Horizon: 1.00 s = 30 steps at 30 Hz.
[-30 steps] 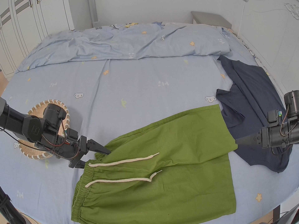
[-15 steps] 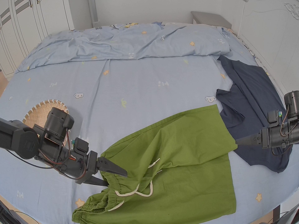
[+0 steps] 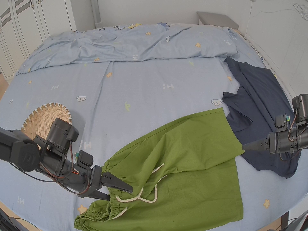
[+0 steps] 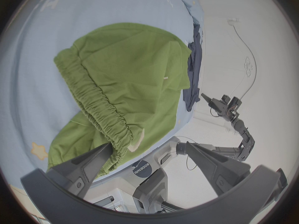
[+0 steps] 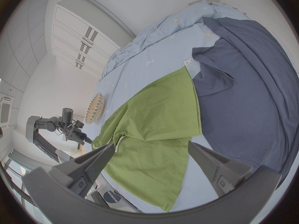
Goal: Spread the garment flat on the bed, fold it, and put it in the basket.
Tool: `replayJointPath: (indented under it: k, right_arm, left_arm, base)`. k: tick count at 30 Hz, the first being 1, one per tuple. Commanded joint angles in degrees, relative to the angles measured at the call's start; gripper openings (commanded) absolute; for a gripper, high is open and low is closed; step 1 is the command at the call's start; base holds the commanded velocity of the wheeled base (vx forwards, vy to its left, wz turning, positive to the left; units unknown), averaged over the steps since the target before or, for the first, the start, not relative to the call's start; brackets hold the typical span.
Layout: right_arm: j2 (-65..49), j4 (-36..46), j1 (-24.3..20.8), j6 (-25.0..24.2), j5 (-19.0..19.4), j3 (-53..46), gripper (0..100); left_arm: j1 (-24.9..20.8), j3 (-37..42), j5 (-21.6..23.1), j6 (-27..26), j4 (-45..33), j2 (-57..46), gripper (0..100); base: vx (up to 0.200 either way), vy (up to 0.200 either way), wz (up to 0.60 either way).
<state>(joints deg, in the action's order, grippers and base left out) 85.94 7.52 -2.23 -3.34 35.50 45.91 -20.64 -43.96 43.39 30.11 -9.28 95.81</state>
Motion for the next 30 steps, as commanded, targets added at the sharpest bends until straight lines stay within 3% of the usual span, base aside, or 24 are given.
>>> replayJointPath:
  k: [1,10,19,30]
  right_arm:
    - [0.1,-0.1,-0.1,0.0,0.0,0.0,100]
    - [0.1,-0.1,-0.5,0.0,0.1,0.0,100]
    - [0.1,-0.1,-1.4,0.0,0.1,-0.5,100]
    - [0.6,-0.1,-1.5,-0.1,0.1,-0.6,100]
  left_arm:
    - [5.2,1.4,0.3,0.0,-0.3,-4.7,100]
    - [14.6,4.7,-0.1,-0.4,0.1,-6.2,100]
    - [14.8,4.8,-0.3,0.3,6.2,7.0,100]
    - [14.5,2.2,-0.6,0.2,10.4,11.9,100]
  base:
    - [0.0,0.0,0.0]
    - [0.0,0.0,0.0]
    - [0.0,0.0,0.0]
    - [0.0,0.0,0.0]
